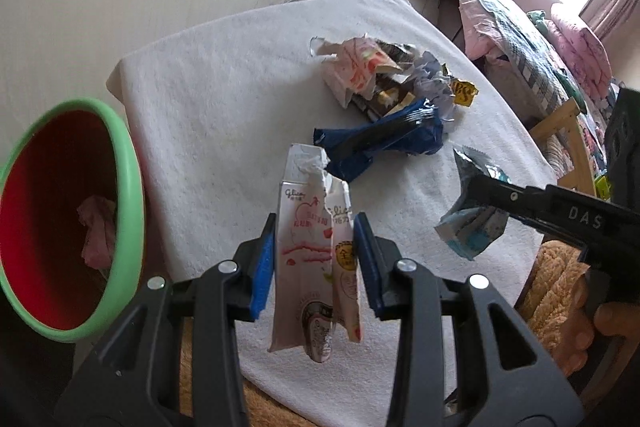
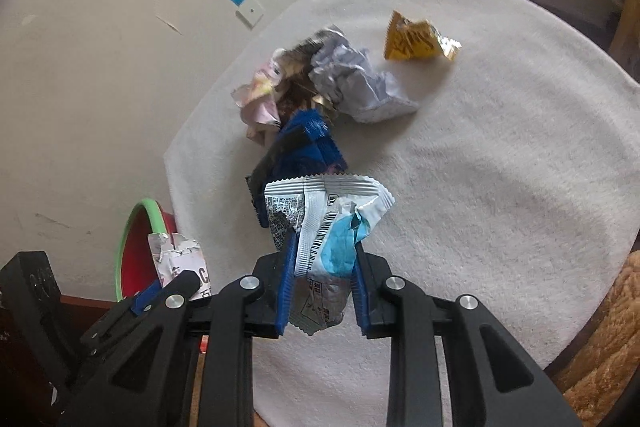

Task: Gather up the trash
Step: 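Carry the white carton and silver wrapper over the red bin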

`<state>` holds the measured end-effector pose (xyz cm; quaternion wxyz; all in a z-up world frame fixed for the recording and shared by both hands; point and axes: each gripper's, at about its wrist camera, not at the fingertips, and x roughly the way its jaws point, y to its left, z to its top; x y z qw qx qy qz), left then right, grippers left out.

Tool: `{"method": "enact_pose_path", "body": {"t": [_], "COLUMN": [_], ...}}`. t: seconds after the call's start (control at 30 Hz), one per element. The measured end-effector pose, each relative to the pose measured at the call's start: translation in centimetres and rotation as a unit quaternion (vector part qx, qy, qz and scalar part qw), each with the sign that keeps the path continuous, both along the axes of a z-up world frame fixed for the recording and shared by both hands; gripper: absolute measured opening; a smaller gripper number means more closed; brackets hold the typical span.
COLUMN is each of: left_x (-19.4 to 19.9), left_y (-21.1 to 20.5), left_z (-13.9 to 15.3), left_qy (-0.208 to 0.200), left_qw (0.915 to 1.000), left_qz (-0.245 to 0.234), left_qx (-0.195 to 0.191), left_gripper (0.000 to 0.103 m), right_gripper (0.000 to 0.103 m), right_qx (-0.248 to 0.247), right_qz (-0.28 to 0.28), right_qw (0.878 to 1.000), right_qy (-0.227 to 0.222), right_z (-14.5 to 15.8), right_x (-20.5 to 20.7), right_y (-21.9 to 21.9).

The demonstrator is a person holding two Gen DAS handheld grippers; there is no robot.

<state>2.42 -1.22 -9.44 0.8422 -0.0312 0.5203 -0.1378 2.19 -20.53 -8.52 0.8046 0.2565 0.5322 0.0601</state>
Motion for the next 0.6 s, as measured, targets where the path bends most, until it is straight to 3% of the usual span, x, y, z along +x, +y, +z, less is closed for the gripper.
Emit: {"method": "enact_pose_path", "body": {"t": [0.43, 0.6], "left_x": [-0.3, 0.0], "left_y": [0.7, 2.3], "left_z": [1.4, 1.9], "left_qy": [-0.024, -0.037], "left_qw": [0.9996, 0.9987], "left_qz": [0.007, 0.031], "left_qx": [0.012, 0.016], "left_gripper": [0.036, 0.036], "right_gripper": [0.025, 0.025], "right_qx": [-0.056, -0.090], "right_qz": [0.067, 0.086], "right_qw": [0.994, 0.988], "right_qy": [-0.070, -0.093], "right_z": [4.3, 5.3], "right_x": [-0.8, -0.9], "right_y": [3.3, 4.4]}}
